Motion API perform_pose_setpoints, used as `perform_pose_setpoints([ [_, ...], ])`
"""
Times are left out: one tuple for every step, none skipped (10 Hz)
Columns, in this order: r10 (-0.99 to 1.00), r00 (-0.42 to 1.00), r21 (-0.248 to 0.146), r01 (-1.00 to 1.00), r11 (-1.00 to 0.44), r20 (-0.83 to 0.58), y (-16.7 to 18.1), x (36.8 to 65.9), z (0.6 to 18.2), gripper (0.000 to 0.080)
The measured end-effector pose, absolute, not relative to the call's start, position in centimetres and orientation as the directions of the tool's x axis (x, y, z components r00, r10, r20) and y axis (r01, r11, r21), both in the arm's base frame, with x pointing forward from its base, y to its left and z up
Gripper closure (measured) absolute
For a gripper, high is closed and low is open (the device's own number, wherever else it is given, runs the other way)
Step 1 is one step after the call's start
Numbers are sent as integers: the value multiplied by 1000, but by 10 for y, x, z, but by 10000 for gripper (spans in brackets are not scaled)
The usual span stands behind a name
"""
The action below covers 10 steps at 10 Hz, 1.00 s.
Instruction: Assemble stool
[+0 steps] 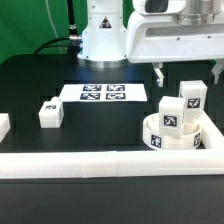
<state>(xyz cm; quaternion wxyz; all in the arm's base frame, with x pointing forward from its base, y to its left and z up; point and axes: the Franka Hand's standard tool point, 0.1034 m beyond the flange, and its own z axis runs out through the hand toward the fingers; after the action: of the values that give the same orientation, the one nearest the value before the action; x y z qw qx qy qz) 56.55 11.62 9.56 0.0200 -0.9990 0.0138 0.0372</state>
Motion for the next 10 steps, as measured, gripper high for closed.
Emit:
perform_pose_setpoints([
  [-25,997,-40,-28,-999,-72,117,565,95,173],
  [-21,997,-42,-24,-999,-70,120,564,94,173],
  [-18,998,-43,-21,-999,-65,122,565,94,345],
  [-16,998,-44,-19,-999,-57,121,566,93,345],
  [-16,999,-44,-18,-999,-51,119,567,93,468],
  [-22,998,-44,-24,-999,-52,120,567,93,468],
  [-39,998,-43,-41,-998,-52,120,567,93,468],
  [-62,997,-42,-64,-997,-53,120,567,93,468],
  [-128,990,-38,-130,-991,-56,120,567,93,468],
  [-234,971,-33,-236,-971,-57,122,566,93,468],
])
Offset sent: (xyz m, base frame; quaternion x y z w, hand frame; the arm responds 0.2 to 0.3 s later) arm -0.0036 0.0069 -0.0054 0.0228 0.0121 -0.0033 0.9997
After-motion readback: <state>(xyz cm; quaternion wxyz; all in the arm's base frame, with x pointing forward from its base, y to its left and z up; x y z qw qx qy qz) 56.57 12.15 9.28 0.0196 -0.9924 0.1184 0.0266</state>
